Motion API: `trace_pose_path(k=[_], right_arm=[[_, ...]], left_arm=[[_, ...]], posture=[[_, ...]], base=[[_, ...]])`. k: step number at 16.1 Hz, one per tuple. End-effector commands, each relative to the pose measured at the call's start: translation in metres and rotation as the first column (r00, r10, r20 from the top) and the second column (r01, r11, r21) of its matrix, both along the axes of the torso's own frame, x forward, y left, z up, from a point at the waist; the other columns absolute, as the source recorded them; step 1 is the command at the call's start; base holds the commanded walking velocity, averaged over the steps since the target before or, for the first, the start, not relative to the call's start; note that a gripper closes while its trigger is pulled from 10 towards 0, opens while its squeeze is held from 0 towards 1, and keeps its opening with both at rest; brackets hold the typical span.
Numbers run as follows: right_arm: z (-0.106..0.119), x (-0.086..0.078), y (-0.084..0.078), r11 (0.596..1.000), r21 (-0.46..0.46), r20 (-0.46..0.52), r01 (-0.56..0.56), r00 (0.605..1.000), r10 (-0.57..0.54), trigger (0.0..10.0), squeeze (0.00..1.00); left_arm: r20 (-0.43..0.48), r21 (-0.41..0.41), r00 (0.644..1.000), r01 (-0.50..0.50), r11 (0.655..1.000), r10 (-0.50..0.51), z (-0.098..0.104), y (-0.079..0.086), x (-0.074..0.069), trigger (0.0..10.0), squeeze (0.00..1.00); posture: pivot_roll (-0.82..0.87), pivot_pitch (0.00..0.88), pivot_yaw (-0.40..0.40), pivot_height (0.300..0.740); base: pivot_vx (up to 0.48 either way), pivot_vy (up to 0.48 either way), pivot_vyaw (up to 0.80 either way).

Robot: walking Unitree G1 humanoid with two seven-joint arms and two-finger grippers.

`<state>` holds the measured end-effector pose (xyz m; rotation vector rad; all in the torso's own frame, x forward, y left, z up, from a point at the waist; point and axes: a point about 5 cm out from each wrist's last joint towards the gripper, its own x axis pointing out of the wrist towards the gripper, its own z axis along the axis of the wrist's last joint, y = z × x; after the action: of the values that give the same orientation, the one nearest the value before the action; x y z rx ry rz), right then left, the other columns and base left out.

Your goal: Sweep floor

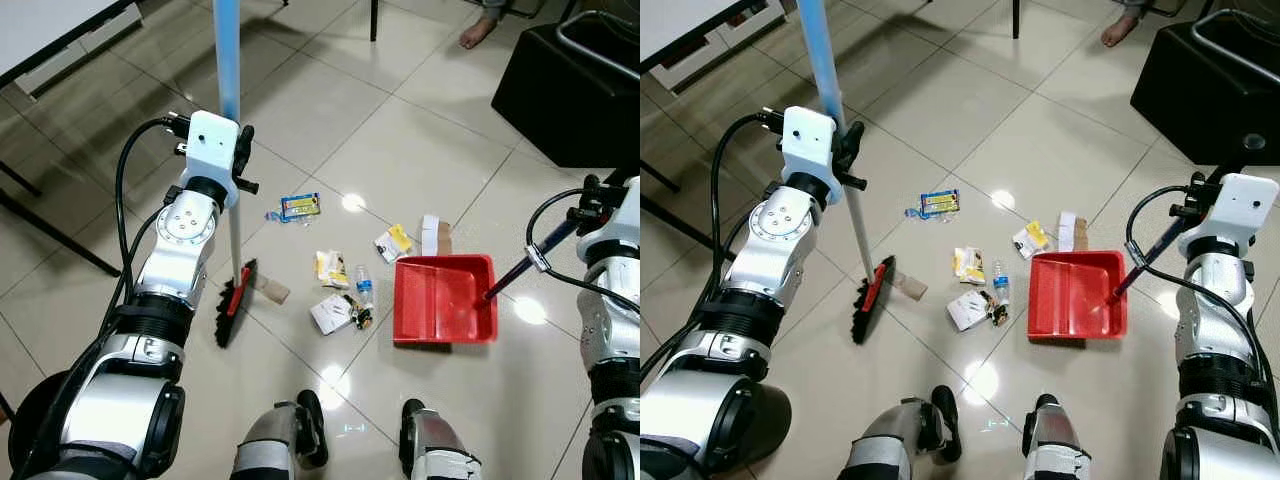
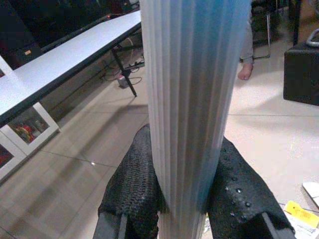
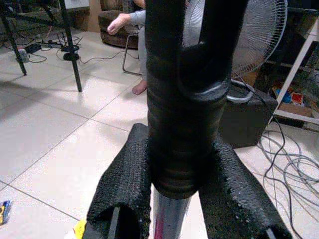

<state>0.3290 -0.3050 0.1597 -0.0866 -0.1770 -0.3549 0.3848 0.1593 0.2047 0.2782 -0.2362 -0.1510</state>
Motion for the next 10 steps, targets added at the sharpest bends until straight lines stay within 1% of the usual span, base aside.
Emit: trace_pose_path(k=[1,5,10], right_arm=[[0.003,0.0,0.001,1.0,-0.006,0.023,0.002,1.0,-0.002,10.0,0.0],[-0.005,-0.003,0.005,1.0,0.0,0.014,-0.004,1.0,0.004,10.0,0.0],[-0.011,-0.006,0.008,1.0,-0.011,0.002,-0.017,1.0,0.017,10.0,0.0]], left_arm=[[0.04,0.019,0.999,-0.025,0.999,0.025,0.009,0.007,0.001,10.0,0.0],[0.032,0.056,0.999,-0.013,0.998,0.012,0.008,0.011,-0.001,10.0,0.0],[0.029,0.076,1.0,-0.011,0.997,0.009,0.008,0.016,-0.004,10.0,0.0]], posture=[[-0.07,0.232,0.135,0.74],[-0.05,0.265,0.15,0.74],[-0.03,0.316,0.166,0.74]], base=[[0.0,0.0,0.0],[0.0,0.0,0.0],[0.0,0.0,0.0]])
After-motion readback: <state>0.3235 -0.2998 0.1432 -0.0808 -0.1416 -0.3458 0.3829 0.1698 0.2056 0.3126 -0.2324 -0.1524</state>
